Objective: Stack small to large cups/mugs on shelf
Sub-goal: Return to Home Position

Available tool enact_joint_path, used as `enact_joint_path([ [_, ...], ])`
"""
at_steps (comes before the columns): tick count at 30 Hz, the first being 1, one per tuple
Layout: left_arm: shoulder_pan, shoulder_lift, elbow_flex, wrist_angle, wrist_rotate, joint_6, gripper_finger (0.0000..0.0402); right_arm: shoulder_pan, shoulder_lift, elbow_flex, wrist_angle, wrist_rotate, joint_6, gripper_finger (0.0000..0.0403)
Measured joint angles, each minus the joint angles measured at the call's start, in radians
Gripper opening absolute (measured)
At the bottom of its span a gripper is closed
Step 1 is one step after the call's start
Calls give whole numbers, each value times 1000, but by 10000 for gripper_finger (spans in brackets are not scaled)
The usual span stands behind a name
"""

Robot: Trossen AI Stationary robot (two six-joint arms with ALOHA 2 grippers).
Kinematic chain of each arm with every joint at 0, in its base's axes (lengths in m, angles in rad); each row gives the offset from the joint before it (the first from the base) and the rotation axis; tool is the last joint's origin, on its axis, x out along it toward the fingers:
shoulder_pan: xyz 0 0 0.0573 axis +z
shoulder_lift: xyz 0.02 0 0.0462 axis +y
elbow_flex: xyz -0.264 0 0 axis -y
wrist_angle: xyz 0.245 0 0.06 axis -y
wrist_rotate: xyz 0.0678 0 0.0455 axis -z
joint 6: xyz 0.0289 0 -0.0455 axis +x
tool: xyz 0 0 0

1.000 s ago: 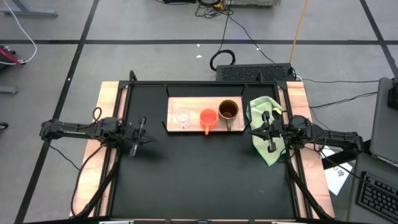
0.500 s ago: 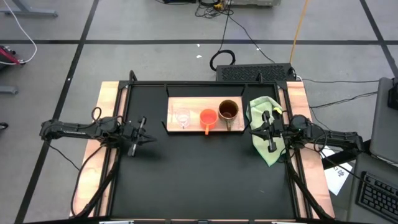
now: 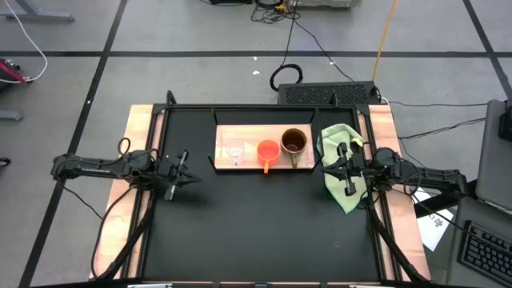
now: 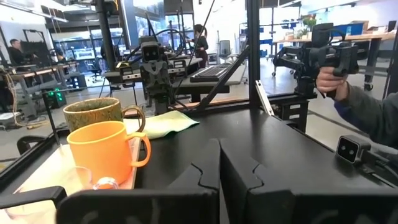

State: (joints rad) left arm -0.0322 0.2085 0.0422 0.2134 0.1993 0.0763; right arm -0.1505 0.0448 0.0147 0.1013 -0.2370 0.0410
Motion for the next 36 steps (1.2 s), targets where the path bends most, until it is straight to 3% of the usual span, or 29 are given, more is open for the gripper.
enact_joint_path([
  [13,0,0,0,0,0,-1,27,0,0,0,0,0,8,0],
  [26,0,0,0,0,0,-3,3,0,0,0,0,0,8,0],
  [36,0,0,0,0,0,-3,31,0,0,0,0,0,8,0],
])
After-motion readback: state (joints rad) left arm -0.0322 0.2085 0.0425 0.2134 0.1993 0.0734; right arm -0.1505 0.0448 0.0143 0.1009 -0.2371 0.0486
